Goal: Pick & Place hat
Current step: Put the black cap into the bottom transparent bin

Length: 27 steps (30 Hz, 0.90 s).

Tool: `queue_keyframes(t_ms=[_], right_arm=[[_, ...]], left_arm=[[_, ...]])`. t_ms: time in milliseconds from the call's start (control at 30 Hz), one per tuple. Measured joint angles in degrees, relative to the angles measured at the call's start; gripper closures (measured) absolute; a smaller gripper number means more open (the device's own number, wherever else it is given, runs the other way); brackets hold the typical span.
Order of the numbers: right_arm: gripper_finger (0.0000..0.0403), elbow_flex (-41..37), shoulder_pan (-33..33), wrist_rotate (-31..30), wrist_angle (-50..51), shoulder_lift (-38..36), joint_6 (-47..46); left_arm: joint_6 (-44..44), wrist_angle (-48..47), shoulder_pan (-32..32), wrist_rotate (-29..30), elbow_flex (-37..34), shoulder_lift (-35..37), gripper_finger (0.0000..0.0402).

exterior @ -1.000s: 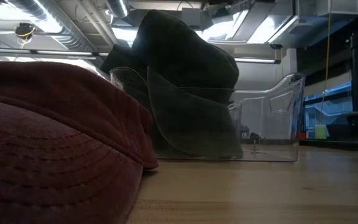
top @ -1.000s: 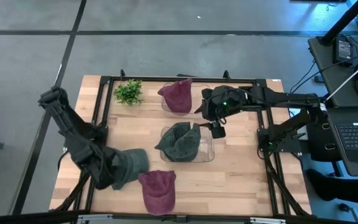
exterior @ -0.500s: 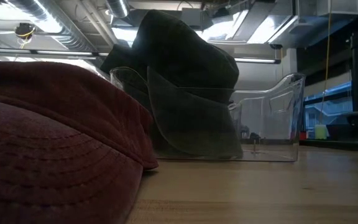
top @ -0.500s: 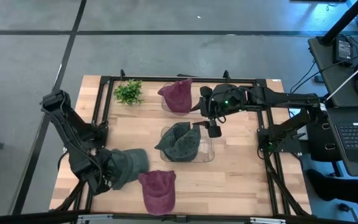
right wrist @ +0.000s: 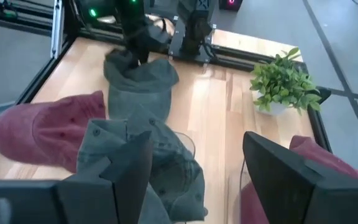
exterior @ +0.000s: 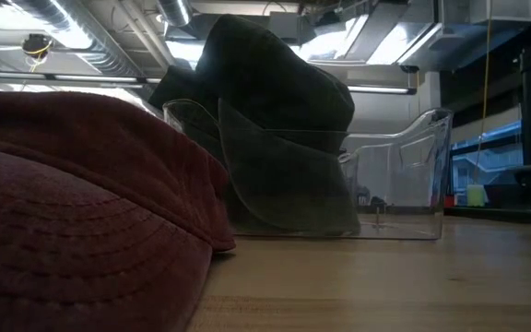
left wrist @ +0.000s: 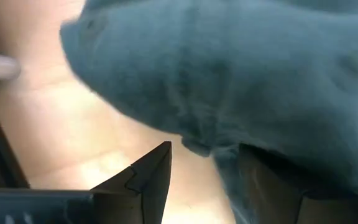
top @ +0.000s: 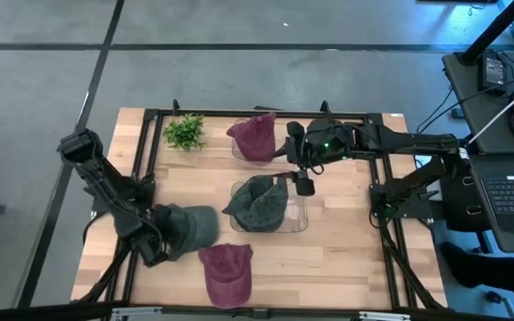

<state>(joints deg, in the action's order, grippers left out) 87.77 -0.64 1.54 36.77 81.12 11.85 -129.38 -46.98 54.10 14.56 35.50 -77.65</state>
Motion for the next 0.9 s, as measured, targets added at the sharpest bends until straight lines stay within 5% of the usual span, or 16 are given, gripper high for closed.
queue_keyframes(t_ms=[900], right_arm=[[0.0154, 0.0, -2.9, 0.0, -4.2, 4.6, -6.1]], left_arm=[[-2.5, 1.7, -11.8, 2.4, -3.7, 0.5, 0.0219]])
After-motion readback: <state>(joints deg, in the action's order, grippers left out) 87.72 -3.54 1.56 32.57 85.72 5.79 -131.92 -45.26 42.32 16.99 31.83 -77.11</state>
